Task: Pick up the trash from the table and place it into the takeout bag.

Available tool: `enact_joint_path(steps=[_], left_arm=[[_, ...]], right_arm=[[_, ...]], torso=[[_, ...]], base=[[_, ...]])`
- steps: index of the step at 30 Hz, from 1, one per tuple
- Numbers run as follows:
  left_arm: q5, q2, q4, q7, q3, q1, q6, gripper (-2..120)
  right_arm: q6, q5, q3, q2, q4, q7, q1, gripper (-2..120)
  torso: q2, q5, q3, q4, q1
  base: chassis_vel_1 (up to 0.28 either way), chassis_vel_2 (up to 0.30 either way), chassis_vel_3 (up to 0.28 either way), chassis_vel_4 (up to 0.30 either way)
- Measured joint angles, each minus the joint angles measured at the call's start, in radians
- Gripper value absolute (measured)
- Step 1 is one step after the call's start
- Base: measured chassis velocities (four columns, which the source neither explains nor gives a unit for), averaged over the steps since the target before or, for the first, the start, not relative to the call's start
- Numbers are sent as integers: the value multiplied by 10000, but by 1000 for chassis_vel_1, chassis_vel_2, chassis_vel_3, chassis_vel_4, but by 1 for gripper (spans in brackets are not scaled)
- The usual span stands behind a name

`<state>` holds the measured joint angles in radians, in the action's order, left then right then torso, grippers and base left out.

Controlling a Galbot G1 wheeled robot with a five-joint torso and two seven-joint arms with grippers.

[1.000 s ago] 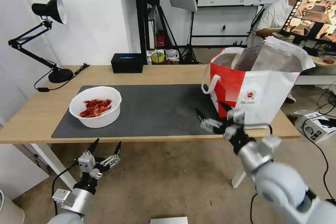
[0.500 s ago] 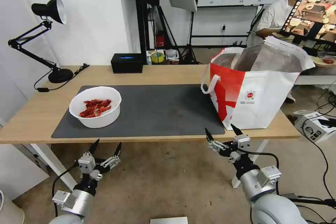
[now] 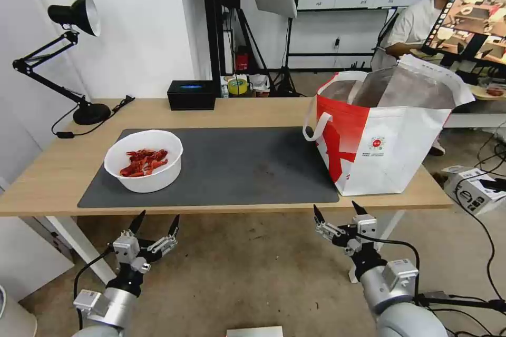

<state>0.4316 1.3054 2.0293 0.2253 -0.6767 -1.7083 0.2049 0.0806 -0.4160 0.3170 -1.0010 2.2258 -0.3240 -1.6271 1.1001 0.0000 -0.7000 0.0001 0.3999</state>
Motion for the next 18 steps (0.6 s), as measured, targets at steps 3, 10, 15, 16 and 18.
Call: enact_joint_path(steps=[3, 10, 15, 16, 18], left_arm=[[0, 14, 0, 1, 13, 3, -2, 100], [4, -36, -52, -1, -18, 9, -2, 100], [200, -227, -4, -128, -119, 153, -64, 100], [342, -356, 72, -244, -184, 232, -163, 100], [711, -652, 378, -771, -291, 360, -513, 100]], right_arm=[[33, 81, -27, -31, -96, 4, 32, 100], [81, 131, -36, -41, -138, 17, 57, 100], [84, 131, -36, -40, -139, 20, 62, 100], [85, 131, -36, -40, -139, 21, 64, 100], [86, 131, -36, -39, -139, 24, 66, 100]], torso=[[0, 1, 0, -1, 0], [0, 0, 0, 0, 1], [-1, 0, -1, 0, 1], [-1, -1, -1, -1, 1], [0, 0, 0, -1, 1]], base=[[0, 0, 0, 0], [0, 0, 0, 0], [0, 0, 0, 0], [0, 0, 0, 0], [0, 0, 0, 0]])
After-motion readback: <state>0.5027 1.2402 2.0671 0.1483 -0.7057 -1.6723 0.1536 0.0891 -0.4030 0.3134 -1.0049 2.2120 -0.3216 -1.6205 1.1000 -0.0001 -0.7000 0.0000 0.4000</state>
